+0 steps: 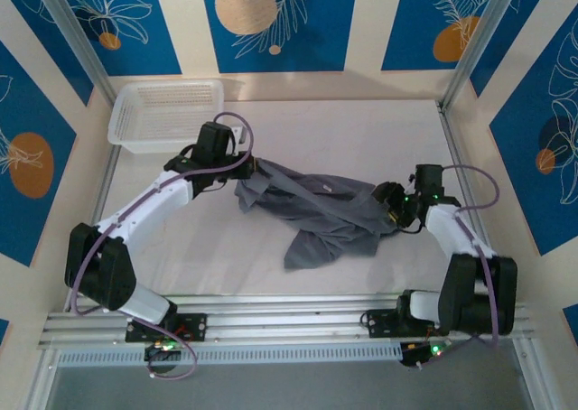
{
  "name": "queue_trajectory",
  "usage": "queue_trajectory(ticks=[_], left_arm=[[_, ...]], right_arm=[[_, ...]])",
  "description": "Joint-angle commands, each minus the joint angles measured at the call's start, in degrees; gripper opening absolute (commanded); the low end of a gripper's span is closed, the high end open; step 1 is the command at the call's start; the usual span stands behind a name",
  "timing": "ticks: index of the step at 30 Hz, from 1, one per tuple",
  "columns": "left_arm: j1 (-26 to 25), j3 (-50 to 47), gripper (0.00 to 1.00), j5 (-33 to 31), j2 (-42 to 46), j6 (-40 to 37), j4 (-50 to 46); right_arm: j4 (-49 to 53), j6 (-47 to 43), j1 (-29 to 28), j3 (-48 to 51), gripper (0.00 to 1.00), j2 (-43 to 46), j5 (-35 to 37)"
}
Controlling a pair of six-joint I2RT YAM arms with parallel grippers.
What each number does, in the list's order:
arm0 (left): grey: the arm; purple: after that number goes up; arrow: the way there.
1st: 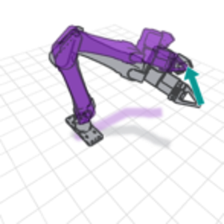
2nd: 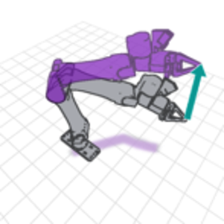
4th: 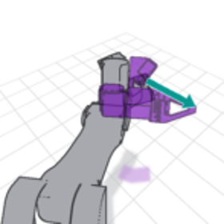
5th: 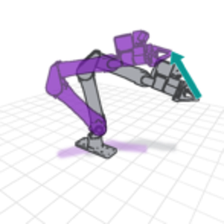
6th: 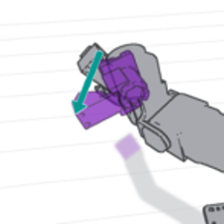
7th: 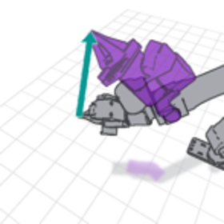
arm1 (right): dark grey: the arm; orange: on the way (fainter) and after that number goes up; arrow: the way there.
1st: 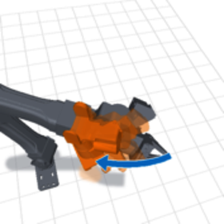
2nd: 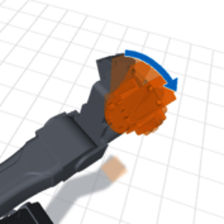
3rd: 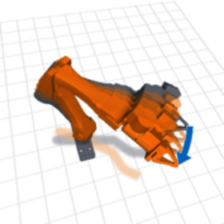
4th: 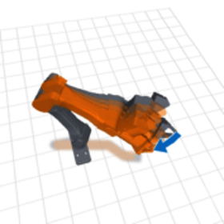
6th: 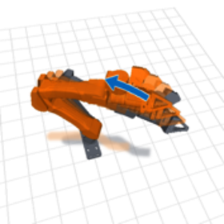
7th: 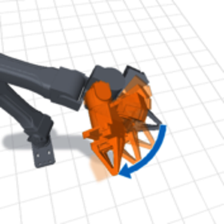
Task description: Fold the inside-out t-shirt
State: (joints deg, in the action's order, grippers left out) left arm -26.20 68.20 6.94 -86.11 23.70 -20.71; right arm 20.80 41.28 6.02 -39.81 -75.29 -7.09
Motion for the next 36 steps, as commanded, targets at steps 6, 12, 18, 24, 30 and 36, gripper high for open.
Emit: queue_trajectory(ticks=[6, 12, 18, 24, 30, 36], left_arm=[[0.3, -1.2, 0.00, 0.3, -1.2, 0.6, -2.1], [0.7, 2.8, 0.00, -3.3, 3.7, -0.5, -6.1], [1.5, 15.1, 0.00, -6.6, 16.1, -3.6, -11.8], [1.4, 23.6, 0.00, -1.6, 28.0, -5.5, -7.5], [1.4, 26.4, 0.00, 3.4, 33.6, -5.2, -6.1], [1.4, 27.5, 0.00, 1.8, 36.8, -6.9, -6.2]], right_arm=[[-2.4, -0.5, -1.4, -1.0, 0.00, -0.8, -1.2], [5.2, -1.2, -1.7, -7.5, 0.00, 12.7, 2.2], [9.8, -2.0, -3.3, -24.9, 0.00, 26.3, 4.8], [4.9, -2.8, -5.3, -41.8, 0.00, 30.5, 6.7], [2.2, -1.6, -5.5, -50.8, 0.00, 31.4, 0.8], [1.9, -3.7, -5.2, -58.1, 0.00, 31.9, 3.2]])
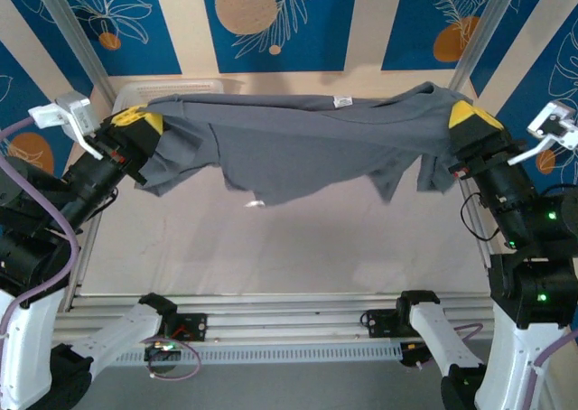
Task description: Fold the inside-out t-shirt
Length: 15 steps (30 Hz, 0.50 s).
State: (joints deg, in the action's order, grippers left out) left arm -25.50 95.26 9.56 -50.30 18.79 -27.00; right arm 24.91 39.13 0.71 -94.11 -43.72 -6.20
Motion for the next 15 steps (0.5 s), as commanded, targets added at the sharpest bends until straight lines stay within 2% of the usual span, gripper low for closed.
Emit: queue_trajectory(ticks=[1, 5, 8, 12, 15], left_arm=[[0.7, 0.9, 0.00, -1.2, 1.0, -2.5, -0.1], [0.7, 2.4, 0.00, -5.9, -0.8, -4.3, -2.1], [0.7, 2.4, 0.00, -12.3, -4.7, -5.9, -3.1], [0.8, 5.2, 0.00, -16.8, -15.1, -7.9, -6.0], [1.4, 4.9, 0.00, -18.3, -23.2, -8.3, -4.0]], right_arm=[[-2.1, -2.0, 0.3, -4.5, 0.00, 0.0, 2.4], [-0.5, -1.8, 0.5, -5.4, 0.00, -2.5, 2.6], [-0.7, -1.2, 0.5, -2.3, 0.00, -4.9, 2.1], [0.9, -2.0, 0.4, 2.6, 0.00, -10.9, 5.0], [5.1, -4.3, 0.4, 3.9, 0.00, -18.7, 9.2]])
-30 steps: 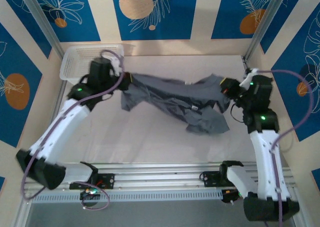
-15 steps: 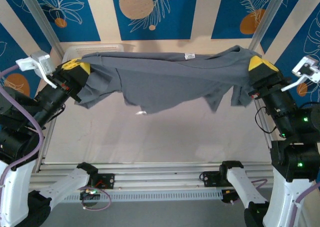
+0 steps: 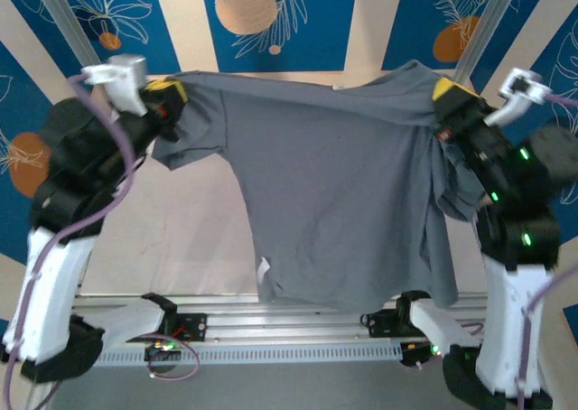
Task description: Fold the inside-out t-shirt
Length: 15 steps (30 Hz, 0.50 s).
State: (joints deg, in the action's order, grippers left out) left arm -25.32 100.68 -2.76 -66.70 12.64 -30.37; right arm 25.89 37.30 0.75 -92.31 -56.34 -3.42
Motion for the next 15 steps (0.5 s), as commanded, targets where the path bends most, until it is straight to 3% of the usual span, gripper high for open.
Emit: queue_trajectory(ticks=[1, 3, 4, 5, 6, 7, 10, 12, 15], left_arm=[[1.9, -0.6, 0.00, -5.5, -10.3, -1.7, 0.8], [3.2, 0.4, 0.00, -4.9, -18.9, -0.2, 3.8], [3.7, 1.9, 0.04, -4.7, -24.2, 0.3, 5.4], [4.1, 4.2, 0.16, -4.4, -29.6, 0.1, 6.8], [4.6, 8.0, 0.36, -4.2, -35.9, 0.1, 7.2], [5.2, 12.9, 0.51, -3.4, -41.5, 0.2, 6.0], [6.9, 23.6, 0.71, 1.6, -50.2, 2.0, 1.9], [7.0, 21.0, 0.79, 4.4, -48.1, 3.2, 4.5], [6.7, 10.3, 0.84, 10.5, -40.5, 7.0, 10.5]], right_arm=[[4.4, -3.5, 0.4, 2.7, 0.00, -9.6, 7.3], [4.5, -4.5, 0.5, 2.7, 0.10, -17.1, 7.9], [3.2, -5.5, 0.6, 2.5, 0.33, -21.6, 7.5], [2.5, -6.5, 0.6, 1.6, 0.57, -25.8, 7.2], [3.9, -7.6, 0.9, -1.6, 0.71, -31.0, 6.5], [7.1, -8.6, 1.4, -6.0, 0.75, -35.8, 5.7], [18.1, -11.5, 2.2, -16.8, 0.78, -44.2, 3.5], [20.2, -14.0, 2.4, -16.7, 0.79, -44.5, 1.3], [21.5, -17.1, 2.3, -10.8, 0.78, -41.8, -3.5]])
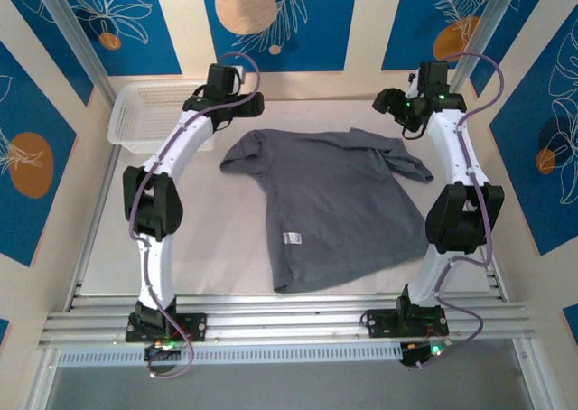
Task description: Fold the inside-out t-shirt
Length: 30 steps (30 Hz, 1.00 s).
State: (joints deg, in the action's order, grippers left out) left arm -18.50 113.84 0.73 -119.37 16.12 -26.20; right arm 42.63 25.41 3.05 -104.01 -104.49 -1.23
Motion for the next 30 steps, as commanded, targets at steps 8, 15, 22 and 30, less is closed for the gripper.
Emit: queue_trajectory(ticks=[8, 15, 22, 30], left_arm=[[-12.0, -34.6, 0.80, 11.3, 28.9, 12.7, 12.9], [-29.9, -46.1, 0.76, 6.3, 29.5, -0.9, 12.6], [-35.1, -56.4, 0.84, 9.1, 36.1, -16.9, 16.5], [-45.2, -52.8, 0.86, 0.7, 26.8, -30.4, 3.1]], right_arm=[[-10.6, 8.7, -2.9, 40.1, 0.76, 26.6, -6.0], [-11.4, 18.8, -13.0, 62.1, 0.71, 42.0, -4.3], [-3.0, 24.8, -30.8, 66.6, 0.71, 41.6, 5.2], [-3.0, 25.2, -30.5, 66.3, 0.71, 43.3, 6.5]])
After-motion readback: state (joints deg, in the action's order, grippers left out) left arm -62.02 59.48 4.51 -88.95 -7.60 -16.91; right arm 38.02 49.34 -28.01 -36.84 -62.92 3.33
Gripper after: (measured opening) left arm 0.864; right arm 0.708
